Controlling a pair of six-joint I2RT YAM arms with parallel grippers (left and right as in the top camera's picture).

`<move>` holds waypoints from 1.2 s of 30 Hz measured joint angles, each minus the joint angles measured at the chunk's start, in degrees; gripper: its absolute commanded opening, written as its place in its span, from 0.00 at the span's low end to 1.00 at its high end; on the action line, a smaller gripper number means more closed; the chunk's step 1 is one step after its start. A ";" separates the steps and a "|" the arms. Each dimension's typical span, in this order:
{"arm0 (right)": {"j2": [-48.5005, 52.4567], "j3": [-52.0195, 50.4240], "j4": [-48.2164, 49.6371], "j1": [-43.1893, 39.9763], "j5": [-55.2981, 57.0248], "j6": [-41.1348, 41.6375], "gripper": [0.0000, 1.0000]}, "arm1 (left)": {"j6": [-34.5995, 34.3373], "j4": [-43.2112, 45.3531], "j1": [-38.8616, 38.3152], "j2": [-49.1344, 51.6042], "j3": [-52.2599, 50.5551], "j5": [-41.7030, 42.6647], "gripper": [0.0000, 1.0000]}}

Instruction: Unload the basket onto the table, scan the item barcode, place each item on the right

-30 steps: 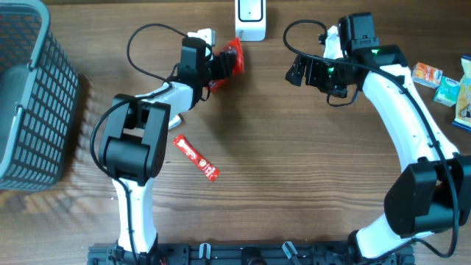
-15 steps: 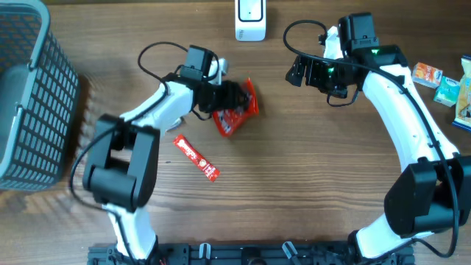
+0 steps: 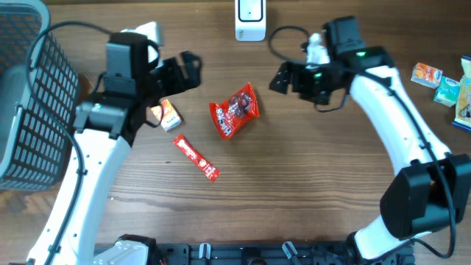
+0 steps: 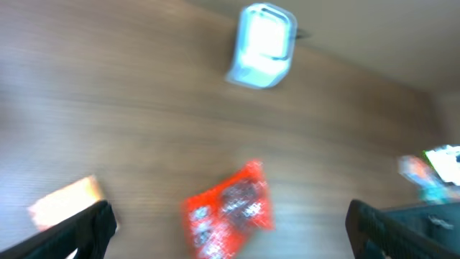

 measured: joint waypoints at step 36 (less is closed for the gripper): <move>18.47 0.13 6.08 12.13 14.84 14.43 0.04 | -3.37 8.83 -8.37 35.67 -4.35 5.92 0.04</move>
